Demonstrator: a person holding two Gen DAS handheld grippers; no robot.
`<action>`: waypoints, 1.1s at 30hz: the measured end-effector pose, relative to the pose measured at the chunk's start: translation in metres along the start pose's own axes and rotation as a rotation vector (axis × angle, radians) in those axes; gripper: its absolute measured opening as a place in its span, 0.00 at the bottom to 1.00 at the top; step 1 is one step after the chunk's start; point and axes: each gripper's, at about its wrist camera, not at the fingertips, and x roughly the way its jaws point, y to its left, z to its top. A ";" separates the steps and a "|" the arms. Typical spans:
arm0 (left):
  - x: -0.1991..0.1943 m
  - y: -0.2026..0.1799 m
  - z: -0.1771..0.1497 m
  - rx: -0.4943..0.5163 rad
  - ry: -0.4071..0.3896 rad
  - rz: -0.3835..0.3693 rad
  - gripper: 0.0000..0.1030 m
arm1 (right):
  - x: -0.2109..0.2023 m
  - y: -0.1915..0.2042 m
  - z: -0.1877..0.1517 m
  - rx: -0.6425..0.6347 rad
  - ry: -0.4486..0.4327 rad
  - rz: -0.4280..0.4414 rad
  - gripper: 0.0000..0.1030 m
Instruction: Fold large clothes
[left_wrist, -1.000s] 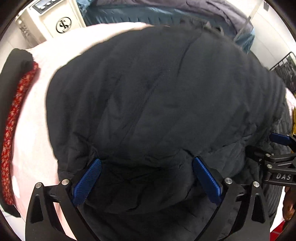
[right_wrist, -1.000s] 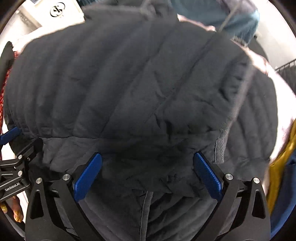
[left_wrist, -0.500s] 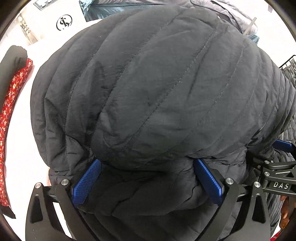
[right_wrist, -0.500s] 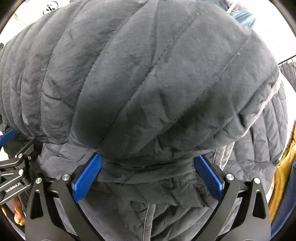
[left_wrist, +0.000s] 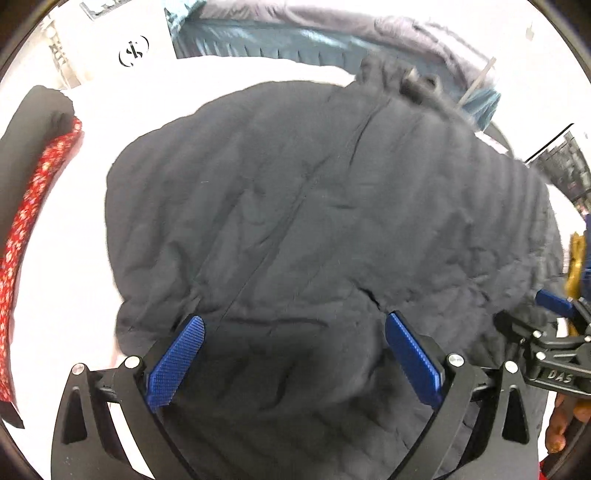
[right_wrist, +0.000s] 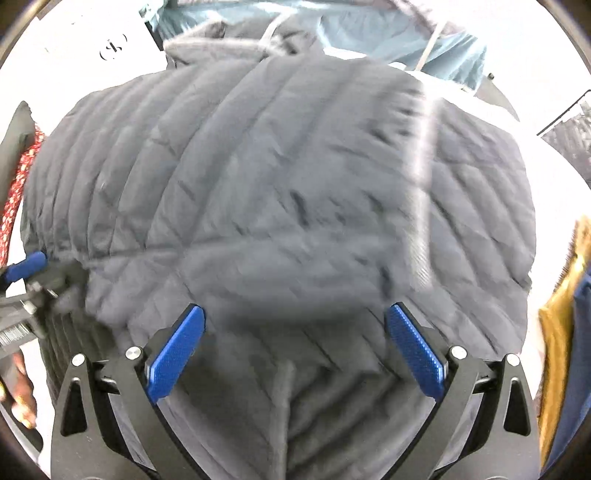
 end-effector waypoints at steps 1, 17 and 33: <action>-0.007 0.001 -0.005 -0.001 -0.012 -0.008 0.94 | -0.006 -0.005 -0.009 0.002 -0.014 0.006 0.95; -0.047 0.064 -0.106 -0.158 0.036 -0.005 0.94 | -0.027 -0.098 -0.165 0.198 0.098 0.101 0.95; -0.062 0.116 -0.194 -0.307 0.113 -0.152 0.92 | -0.049 -0.199 -0.263 0.390 0.024 0.260 0.92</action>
